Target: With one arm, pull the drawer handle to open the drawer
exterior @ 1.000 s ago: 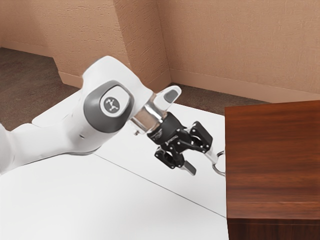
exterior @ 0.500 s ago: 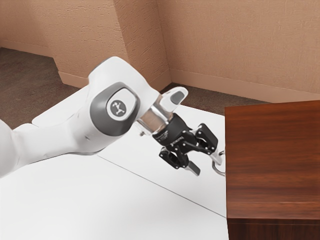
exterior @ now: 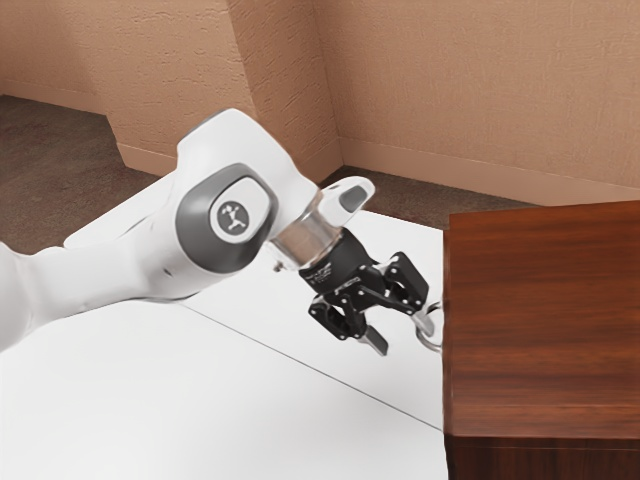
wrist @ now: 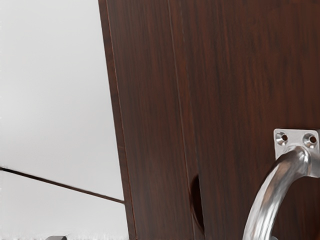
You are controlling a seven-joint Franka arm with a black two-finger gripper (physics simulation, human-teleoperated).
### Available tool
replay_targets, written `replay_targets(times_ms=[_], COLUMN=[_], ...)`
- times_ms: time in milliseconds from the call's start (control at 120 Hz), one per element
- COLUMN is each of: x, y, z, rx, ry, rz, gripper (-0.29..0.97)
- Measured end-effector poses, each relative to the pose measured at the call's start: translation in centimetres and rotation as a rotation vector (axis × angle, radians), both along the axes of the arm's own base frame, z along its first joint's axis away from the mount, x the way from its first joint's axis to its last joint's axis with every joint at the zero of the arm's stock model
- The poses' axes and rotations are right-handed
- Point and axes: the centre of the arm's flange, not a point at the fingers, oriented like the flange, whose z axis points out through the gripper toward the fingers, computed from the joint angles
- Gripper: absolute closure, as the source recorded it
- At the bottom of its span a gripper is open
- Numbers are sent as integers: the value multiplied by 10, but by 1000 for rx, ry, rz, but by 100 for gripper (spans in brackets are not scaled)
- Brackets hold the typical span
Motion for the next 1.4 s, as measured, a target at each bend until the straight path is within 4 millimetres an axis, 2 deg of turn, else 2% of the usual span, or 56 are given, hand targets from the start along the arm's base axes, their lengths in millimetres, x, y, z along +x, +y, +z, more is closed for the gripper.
replay_targets(times_ms=[717,1083,1400], x=[-14,-31,-41], y=[45,72,89], z=[3,17,17], rx=[63,107,106], ry=[93,112,129], rz=[21,35,58], gripper=[22,22,22])
